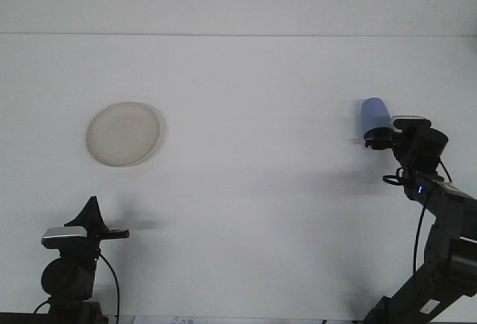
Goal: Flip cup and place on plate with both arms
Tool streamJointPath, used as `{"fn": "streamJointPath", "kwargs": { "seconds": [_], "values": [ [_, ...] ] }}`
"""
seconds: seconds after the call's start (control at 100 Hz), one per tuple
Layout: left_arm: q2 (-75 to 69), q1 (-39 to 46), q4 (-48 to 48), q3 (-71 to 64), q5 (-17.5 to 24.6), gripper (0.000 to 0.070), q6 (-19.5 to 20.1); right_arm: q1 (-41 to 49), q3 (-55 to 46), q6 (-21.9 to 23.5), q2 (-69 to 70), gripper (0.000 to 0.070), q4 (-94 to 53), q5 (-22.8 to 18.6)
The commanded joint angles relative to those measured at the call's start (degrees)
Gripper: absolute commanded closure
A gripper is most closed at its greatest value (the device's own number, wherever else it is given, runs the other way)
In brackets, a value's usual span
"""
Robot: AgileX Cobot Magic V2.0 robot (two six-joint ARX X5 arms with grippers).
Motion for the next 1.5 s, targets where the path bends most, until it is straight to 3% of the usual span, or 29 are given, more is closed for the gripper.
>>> {"fn": "streamJointPath", "kwargs": {
  "seconds": [0.0, 0.08, 0.16, 0.52, 0.64, 0.76, 0.86, 0.99, 1.15, 1.34, 1.49],
  "values": [
    [-0.1, 0.1, 0.5, -1.1, 0.0, 0.0688, -0.2, 0.0, 2.3, -0.5, 2.5, 0.0353, 0.6, -0.3],
    [-0.1, 0.1, 0.5, -1.1, 0.0, 0.0687, -0.2, 0.1, 4.1, -0.5, 4.1, 0.0498, 0.7, -0.9],
    [-0.1, 0.1, 0.5, -1.1, 0.0, 0.0687, -0.2, 0.1, 4.6, -0.4, 4.5, 0.0700, 2.0, -1.8],
    [-0.1, 0.1, 0.6, -1.1, 0.0, 0.0687, -0.2, 0.2, 4.6, 3.5, 0.6, 0.0700, 2.7, -2.2],
    [-0.1, 0.1, 0.5, -1.1, 0.0, 0.0688, -0.2, 1.0, 4.6, 6.2, -6.0, 0.0700, -4.7, -1.4],
    [-0.1, 0.1, 0.5, -1.1, 0.0, 0.0688, -0.2, 3.1, 5.0, 12.0, -15.3, 0.0700, -15.8, 0.3],
    [-0.1, 0.1, 0.5, -1.1, 0.0, 0.0687, -0.2, 6.4, 7.4, 12.3, -23.8, 0.0700, -31.2, 0.3],
    [-0.1, 0.1, 0.5, -1.1, 0.0, 0.0687, -0.2, 13.3, 14.7, 10.8, -31.8, 0.0700, -56.7, 0.1],
    [-0.1, 0.1, 0.5, -1.1, 0.0, 0.0687, -0.2, 26.8, 26.9, 5.9, -33.1, 0.0700, -82.5, 0.5],
    [-0.1, 0.1, 0.5, -1.1, 0.0, 0.0688, -0.2, 46.4, 34.1, 6.9, -29.6, 0.0700, -93.0, 8.6],
    [-0.1, 0.1, 0.5, -1.1, 0.0, 0.0688, -0.2, 57.7, 35.7, 8.4, -24.0, 0.0700, -98.2, 10.6]
  ]
}}
